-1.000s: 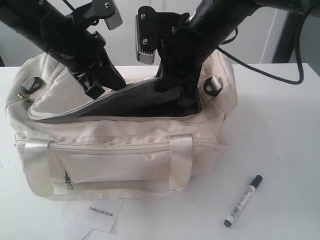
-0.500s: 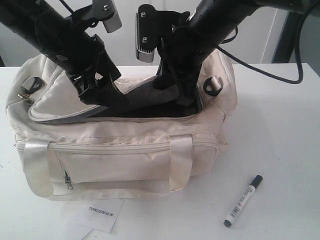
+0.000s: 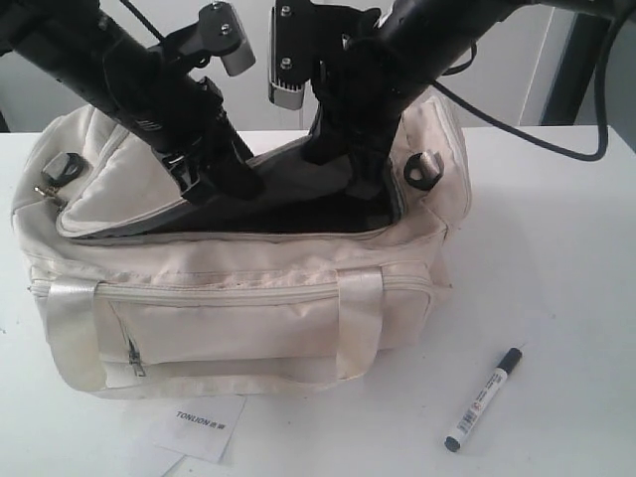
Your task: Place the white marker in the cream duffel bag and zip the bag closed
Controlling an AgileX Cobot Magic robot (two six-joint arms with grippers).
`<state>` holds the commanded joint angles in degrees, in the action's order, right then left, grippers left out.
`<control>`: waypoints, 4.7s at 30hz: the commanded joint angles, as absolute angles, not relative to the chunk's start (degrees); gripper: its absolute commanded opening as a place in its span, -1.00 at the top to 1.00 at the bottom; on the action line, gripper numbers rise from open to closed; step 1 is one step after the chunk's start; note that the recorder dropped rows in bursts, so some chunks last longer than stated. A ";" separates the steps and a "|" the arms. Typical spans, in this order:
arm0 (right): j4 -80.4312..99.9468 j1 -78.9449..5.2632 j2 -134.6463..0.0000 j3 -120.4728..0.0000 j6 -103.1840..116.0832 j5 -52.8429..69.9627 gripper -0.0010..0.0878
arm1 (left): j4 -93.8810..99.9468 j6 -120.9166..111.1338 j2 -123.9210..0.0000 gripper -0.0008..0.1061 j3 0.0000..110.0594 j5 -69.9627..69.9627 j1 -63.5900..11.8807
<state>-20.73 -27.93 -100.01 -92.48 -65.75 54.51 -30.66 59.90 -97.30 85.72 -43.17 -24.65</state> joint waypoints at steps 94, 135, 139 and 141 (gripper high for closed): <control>-40.28 -32.65 -111.55 -88.60 -71.91 55.10 0.98 | -20.57 49.91 -92.63 0.99 97.88 -27.53 -20.68; -34.41 -32.32 -100.94 -90.74 -52.51 62.33 -0.14 | -18.83 55.40 -95.45 0.99 97.93 -38.60 -20.68; -25.33 -29.95 -91.42 -90.74 -50.78 59.04 -0.11 | -17.33 55.27 -95.45 0.99 97.70 -45.72 -20.68; -21.08 -29.56 -89.80 -90.74 -52.89 52.48 -0.11 | -17.23 55.86 -95.45 0.99 97.70 -48.74 -20.68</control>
<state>-21.08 -29.56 -89.80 -90.74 -52.89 52.48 -17.23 55.86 -95.45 97.70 -48.74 -20.68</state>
